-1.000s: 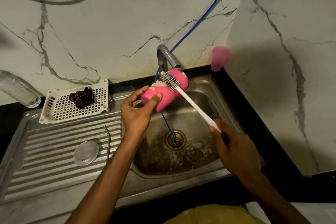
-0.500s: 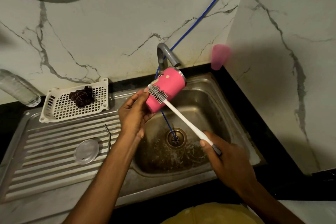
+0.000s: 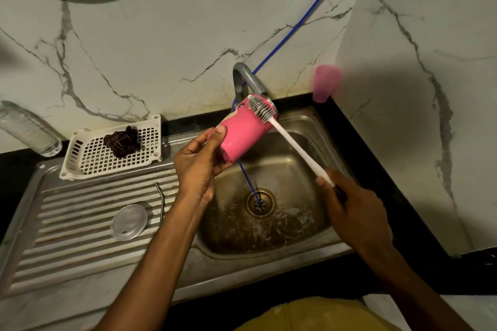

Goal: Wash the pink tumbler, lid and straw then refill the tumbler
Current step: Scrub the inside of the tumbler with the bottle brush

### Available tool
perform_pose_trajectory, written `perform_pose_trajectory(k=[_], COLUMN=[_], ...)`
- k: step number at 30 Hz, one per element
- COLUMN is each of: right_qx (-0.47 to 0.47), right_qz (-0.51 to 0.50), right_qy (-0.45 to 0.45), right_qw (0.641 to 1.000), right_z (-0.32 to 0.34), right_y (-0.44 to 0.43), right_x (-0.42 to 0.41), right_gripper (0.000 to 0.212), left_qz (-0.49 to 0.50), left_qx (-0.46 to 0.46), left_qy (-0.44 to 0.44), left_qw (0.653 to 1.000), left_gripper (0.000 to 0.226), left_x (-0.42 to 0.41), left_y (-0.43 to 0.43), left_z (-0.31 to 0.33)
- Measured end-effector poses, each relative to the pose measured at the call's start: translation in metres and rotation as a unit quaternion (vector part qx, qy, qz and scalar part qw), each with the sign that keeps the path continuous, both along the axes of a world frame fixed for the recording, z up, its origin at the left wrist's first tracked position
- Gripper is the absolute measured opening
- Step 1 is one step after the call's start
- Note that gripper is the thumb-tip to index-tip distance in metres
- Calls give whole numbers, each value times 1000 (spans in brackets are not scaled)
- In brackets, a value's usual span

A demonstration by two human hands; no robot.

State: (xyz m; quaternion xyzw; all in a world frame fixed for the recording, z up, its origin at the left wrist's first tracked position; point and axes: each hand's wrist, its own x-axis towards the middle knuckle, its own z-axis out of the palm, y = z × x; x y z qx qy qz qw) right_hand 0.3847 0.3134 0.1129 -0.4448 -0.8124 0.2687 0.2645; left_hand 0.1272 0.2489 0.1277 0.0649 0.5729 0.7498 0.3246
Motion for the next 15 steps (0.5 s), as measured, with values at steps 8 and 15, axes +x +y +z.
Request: perform_pose_trajectory(k=[8,15], right_qx=[13,50], right_qz=[69,40], right_qy=[-6,-20], right_qw=[997,998], right_z=[-4,-5], right_y=[-16,-13], right_x=[2,4], right_gripper=[42,35], left_qz=[-1,-7], left_qx=[24,23], left_qy=[-50,-43], left_qw=[998,999], left_gripper=[7,15], left_x=[-2,-7], left_y=[-2,-3], left_z=[1,8])
